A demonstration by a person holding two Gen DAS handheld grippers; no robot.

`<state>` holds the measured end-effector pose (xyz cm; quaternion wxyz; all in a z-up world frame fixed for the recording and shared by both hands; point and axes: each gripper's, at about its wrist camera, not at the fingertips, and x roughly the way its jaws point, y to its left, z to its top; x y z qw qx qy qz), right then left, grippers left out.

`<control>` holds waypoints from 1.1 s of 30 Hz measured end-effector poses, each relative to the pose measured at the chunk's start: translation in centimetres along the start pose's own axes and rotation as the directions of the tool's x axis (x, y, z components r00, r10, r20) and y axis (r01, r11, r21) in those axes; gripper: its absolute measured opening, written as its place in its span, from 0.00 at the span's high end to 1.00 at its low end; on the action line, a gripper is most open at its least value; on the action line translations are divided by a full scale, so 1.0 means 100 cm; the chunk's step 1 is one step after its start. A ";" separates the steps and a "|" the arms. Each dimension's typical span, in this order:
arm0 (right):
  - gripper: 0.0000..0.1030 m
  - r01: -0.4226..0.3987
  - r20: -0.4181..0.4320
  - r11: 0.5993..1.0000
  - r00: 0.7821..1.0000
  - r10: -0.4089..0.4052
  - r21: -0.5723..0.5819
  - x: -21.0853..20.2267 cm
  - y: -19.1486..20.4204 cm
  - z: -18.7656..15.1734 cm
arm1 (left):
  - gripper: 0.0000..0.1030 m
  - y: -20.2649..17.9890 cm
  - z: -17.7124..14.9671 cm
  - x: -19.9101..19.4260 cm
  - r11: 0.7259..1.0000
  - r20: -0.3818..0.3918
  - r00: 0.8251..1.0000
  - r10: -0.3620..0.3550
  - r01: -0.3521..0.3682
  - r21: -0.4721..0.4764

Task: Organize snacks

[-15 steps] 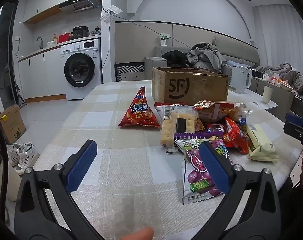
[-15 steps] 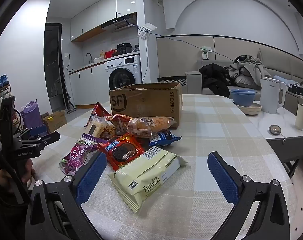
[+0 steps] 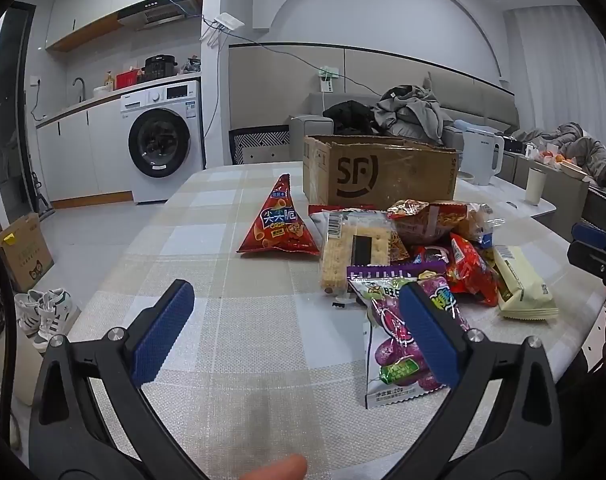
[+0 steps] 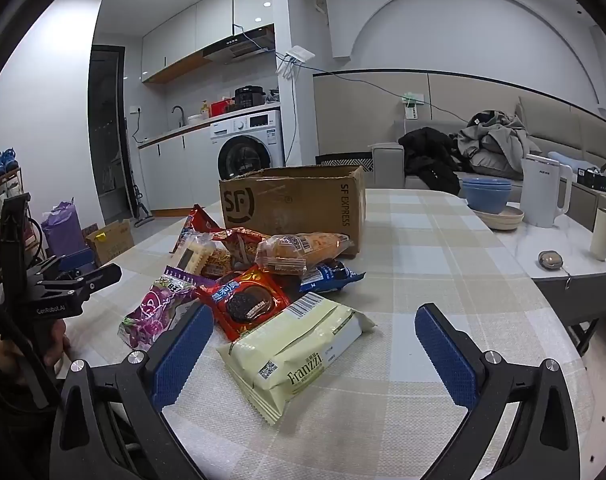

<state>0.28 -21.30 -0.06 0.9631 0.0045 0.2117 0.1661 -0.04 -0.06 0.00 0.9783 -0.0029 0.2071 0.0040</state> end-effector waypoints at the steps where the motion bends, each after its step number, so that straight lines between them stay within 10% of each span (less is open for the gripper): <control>1: 0.00 0.000 0.000 1.000 1.000 0.000 0.000 -0.002 0.000 0.000 | 0.01 0.000 0.000 0.000 1.000 0.000 1.000 0.000 0.000 0.000; 33: 0.00 -0.001 -0.005 1.000 1.000 0.001 -0.004 0.000 0.002 0.000 | 0.01 -0.001 0.000 0.000 1.000 0.002 1.000 0.003 -0.003 0.007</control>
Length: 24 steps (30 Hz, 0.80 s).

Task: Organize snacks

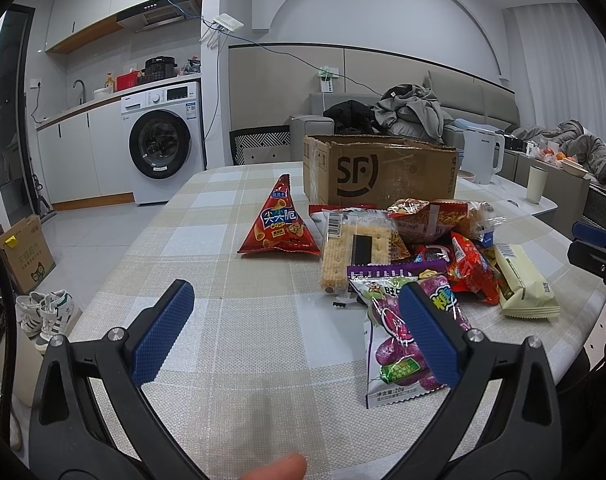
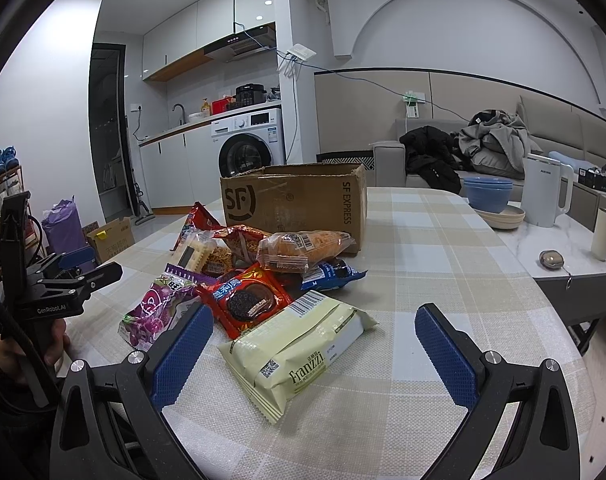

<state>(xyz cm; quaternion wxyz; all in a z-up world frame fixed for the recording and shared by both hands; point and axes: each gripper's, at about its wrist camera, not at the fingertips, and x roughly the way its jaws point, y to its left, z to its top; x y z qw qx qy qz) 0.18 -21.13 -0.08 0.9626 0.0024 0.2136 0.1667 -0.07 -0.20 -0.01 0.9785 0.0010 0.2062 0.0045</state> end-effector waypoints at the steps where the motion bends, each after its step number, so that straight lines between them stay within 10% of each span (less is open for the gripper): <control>1: 0.00 0.001 0.000 1.000 1.000 -0.001 0.000 0.000 0.000 0.000 | 0.01 0.000 0.000 0.000 1.000 0.000 1.000 0.001 -0.001 0.001; 24: 0.00 0.000 -0.008 1.000 1.000 0.000 0.001 0.004 0.001 -0.002 | 0.01 0.000 0.000 0.000 1.000 0.001 1.000 0.002 -0.002 0.007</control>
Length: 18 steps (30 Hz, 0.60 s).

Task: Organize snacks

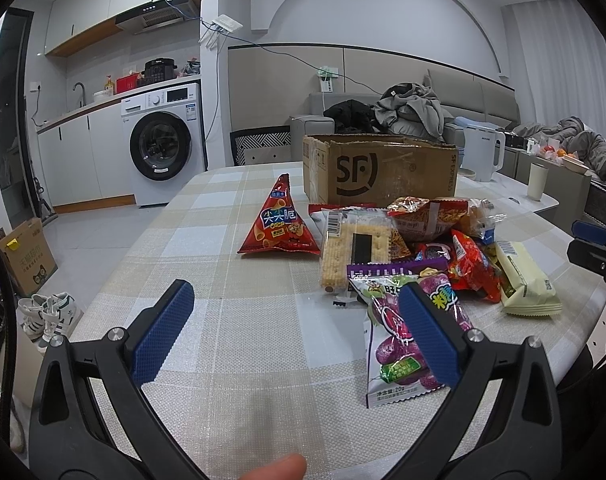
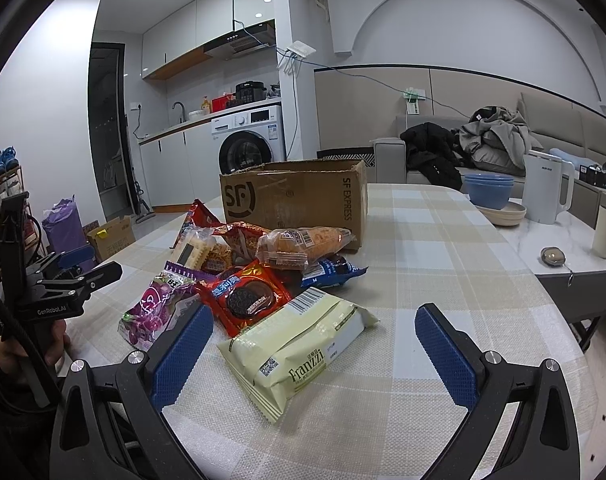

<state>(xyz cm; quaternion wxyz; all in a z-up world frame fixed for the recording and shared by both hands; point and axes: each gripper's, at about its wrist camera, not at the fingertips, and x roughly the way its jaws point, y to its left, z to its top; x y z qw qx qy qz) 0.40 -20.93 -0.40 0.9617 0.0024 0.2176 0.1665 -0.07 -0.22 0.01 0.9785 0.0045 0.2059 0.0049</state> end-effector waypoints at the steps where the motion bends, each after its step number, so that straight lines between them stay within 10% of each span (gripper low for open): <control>1: 0.00 -0.001 0.000 1.000 1.000 0.001 0.000 0.000 0.000 0.000 | 0.01 0.000 0.000 0.000 1.000 0.000 1.000 0.000 0.000 0.000; 18: 0.00 -0.001 -0.010 1.000 1.000 0.001 0.003 0.003 0.000 -0.004 | 0.01 -0.001 -0.004 0.001 1.000 0.000 1.000 -0.001 0.001 0.003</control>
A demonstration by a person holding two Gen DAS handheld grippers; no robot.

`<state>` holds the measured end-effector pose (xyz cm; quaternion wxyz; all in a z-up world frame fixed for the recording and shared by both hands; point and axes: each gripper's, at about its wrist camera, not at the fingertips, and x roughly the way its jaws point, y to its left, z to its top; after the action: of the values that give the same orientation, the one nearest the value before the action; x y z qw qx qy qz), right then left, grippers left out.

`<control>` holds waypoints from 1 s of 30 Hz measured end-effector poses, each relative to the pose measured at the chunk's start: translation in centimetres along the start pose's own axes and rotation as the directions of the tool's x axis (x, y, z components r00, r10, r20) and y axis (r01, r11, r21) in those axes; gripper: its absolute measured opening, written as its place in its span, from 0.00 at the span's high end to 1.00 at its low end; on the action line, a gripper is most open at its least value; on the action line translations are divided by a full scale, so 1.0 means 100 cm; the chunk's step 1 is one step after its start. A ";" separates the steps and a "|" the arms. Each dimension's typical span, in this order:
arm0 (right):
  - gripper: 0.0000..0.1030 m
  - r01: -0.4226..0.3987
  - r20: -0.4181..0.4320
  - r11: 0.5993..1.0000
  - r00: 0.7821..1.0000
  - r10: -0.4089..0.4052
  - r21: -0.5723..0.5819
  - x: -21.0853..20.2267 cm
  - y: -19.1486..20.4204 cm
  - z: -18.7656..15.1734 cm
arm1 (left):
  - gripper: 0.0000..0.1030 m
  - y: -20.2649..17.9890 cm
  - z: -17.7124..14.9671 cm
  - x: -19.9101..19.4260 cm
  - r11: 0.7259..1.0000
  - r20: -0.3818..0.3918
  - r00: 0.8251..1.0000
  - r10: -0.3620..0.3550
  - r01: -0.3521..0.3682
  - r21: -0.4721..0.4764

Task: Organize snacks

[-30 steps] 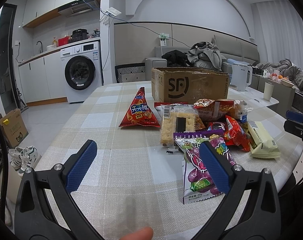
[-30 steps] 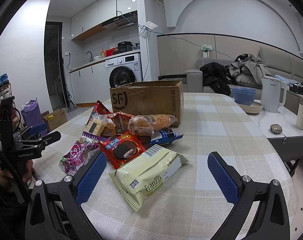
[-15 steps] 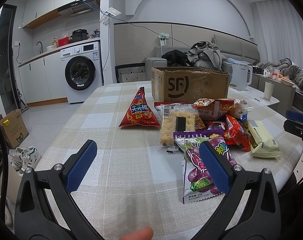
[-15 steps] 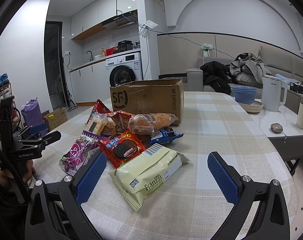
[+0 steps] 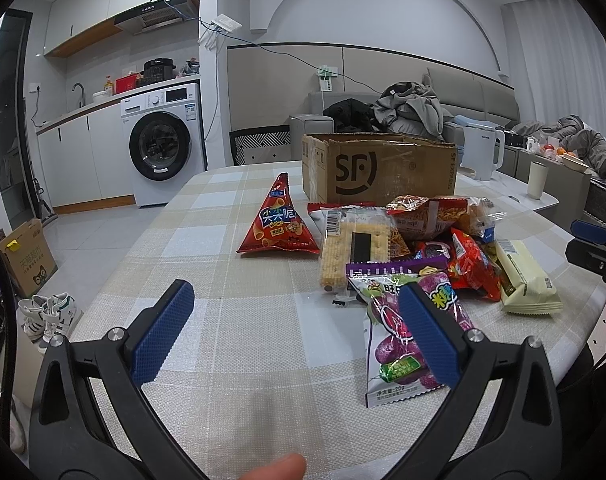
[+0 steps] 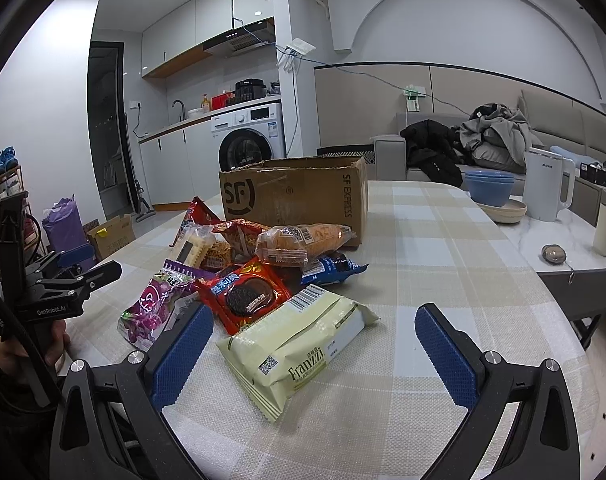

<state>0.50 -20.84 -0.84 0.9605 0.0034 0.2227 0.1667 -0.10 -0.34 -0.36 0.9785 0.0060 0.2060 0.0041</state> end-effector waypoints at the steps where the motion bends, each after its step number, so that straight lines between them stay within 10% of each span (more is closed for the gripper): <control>1: 0.00 0.001 -0.003 1.000 1.000 -0.001 0.001 0.001 0.000 -0.001 | 0.01 0.000 0.001 0.000 1.000 -0.001 1.000 0.001 -0.001 0.000; 30: 0.00 0.000 -0.169 1.000 0.986 0.001 0.005 0.025 0.004 0.002 | 0.01 -0.018 0.012 -0.001 1.000 -0.087 0.996 -0.004 0.006 0.022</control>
<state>2.56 -19.64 -1.67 0.9380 -0.0085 0.3040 0.1663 0.30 -2.16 0.79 0.9685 0.0162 0.2484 -0.0003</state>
